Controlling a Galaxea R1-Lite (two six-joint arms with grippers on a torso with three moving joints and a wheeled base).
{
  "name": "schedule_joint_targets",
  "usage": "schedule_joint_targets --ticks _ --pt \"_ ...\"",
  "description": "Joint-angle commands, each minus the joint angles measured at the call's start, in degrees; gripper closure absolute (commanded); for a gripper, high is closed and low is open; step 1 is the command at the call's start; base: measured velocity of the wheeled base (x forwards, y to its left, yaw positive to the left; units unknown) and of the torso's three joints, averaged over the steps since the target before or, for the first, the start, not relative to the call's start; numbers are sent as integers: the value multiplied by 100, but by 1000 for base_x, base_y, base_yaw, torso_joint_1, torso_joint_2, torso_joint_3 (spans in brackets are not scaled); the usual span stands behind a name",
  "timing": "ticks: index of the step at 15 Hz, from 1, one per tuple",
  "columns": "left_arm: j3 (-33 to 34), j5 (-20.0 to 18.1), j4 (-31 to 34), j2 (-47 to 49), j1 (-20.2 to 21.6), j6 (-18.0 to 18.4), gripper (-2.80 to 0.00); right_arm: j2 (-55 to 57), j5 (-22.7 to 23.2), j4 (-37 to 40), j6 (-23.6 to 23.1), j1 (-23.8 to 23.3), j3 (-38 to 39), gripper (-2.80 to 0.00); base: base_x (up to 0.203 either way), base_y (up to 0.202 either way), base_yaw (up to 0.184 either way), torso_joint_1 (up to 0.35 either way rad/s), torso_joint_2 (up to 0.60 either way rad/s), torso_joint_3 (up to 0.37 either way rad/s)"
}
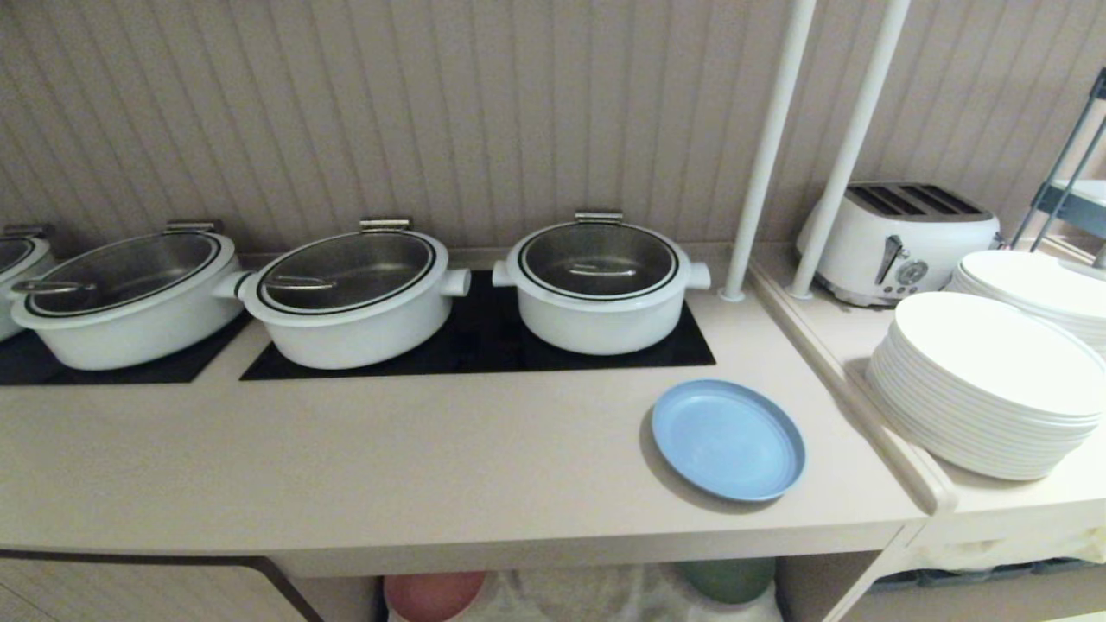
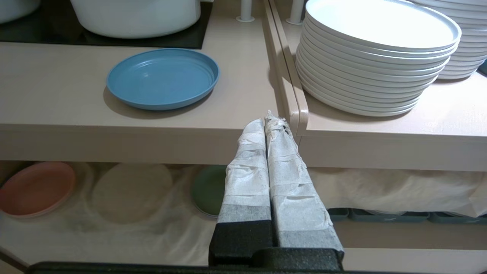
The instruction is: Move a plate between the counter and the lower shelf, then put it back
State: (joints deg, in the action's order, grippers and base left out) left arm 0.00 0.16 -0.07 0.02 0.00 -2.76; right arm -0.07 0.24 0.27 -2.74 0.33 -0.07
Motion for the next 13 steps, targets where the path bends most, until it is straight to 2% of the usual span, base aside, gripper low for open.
schedule_joint_targets --ticks 1,6,13 --pt "0 2 -1 -2 0 -6 0 7 2 0 103 10 -1 0 0 0 0 0 0 0" --pt "0 2 -1 -2 0 -6 0 7 -7 0 -33 2 -1 0 0 0 0 0 0 0" --pt "0 2 -1 -2 0 -6 0 7 -103 -9 124 2 -1 0 0 0 0 0 0 0"
